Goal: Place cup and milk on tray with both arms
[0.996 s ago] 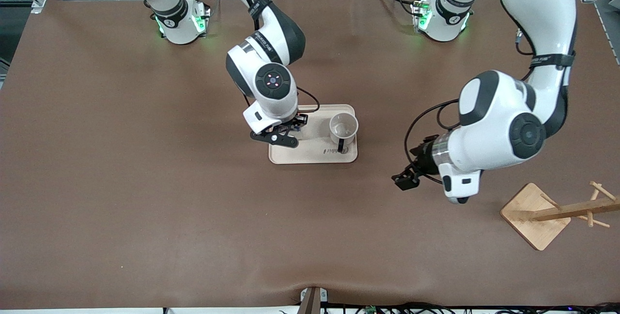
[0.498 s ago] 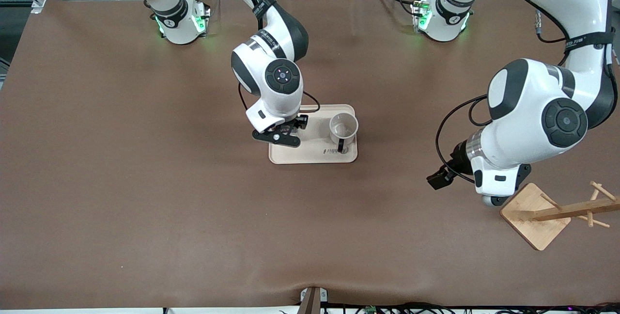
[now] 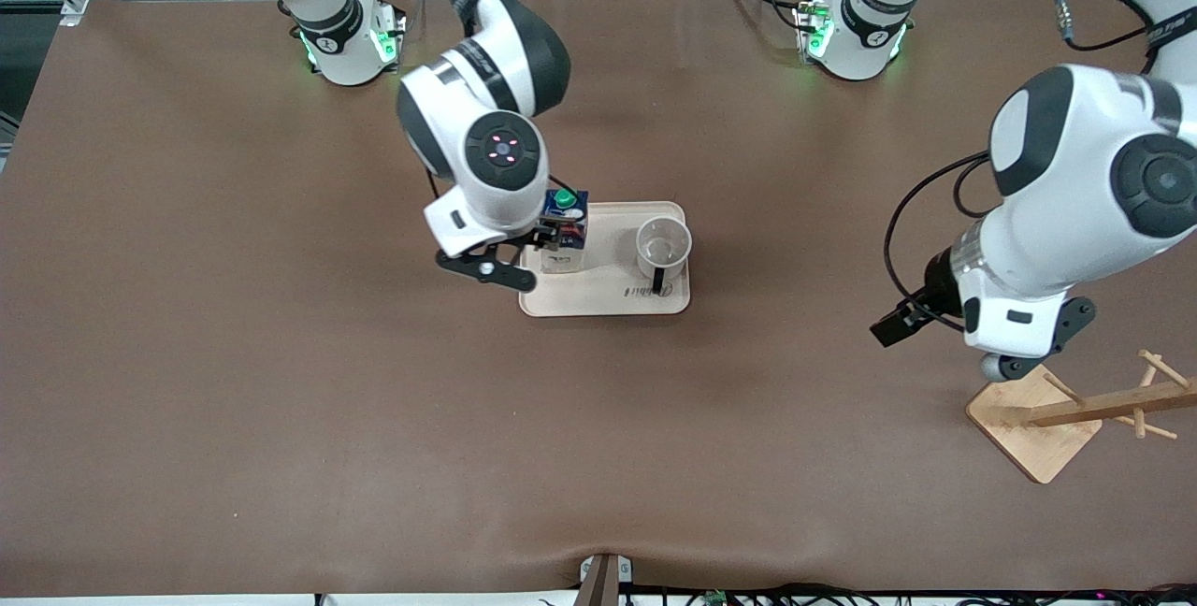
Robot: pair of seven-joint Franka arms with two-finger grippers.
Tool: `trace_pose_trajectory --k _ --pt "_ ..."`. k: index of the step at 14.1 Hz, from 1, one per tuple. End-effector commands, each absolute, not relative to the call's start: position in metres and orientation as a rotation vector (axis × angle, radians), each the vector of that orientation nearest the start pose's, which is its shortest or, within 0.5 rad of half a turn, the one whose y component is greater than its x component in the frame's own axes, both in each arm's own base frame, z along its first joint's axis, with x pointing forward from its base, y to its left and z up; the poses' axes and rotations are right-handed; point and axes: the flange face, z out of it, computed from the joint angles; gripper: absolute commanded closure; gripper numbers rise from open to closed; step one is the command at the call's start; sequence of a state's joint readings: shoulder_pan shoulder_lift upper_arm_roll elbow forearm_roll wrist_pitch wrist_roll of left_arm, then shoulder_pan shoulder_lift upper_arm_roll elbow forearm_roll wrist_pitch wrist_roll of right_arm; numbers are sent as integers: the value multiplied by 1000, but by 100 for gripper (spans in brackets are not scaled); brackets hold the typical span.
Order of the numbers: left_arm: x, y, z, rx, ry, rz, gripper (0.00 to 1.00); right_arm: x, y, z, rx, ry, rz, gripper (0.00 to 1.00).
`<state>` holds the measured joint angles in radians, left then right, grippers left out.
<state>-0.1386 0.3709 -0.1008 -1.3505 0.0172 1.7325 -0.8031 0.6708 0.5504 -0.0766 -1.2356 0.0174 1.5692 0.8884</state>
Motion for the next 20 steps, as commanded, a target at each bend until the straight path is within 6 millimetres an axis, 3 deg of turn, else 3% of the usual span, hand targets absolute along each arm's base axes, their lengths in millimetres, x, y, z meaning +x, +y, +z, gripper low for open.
trace_pose_trajectory --k 1,2,3,4,7,9,11,13,15,17,20 --pt "641 -143 542 -3041 -761 -43 0 590 372 472 -3223 559 160 0" --pt "637 -141 550 -3045 -744 -48 0 597 353 486 -3197 603 155 0" --pt "634 -136 558 -3039 -747 -49 0 600 331 512 -3173 648 138 0" --pt "632 -119 566 -3031 -752 -60 0 601 311 527 -3166 691 145 0" --pt "624 -95 590 -3061 -621 -86 0 608 275 561 -3124 768 82 0" --pt "613 -83 616 -3083 -546 -144 0 608 231 597 -3073 842 49 0" --pt "596 -71 632 -3082 -482 -115 0 602 184 623 -3099 707 69 0" --pt "580 -56 651 -3089 -372 -101 0 599 138 634 -3136 491 85 0" --pt "564 -51 665 -3087 -324 -73 0 586 98 635 -3131 452 80 0" --pt "550 -43 679 -3087 -276 -55 0 570 72 629 -3127 359 13 0" --pt "523 -35 689 -3105 -111 -18 0 567 23 630 -3146 187 5 0"
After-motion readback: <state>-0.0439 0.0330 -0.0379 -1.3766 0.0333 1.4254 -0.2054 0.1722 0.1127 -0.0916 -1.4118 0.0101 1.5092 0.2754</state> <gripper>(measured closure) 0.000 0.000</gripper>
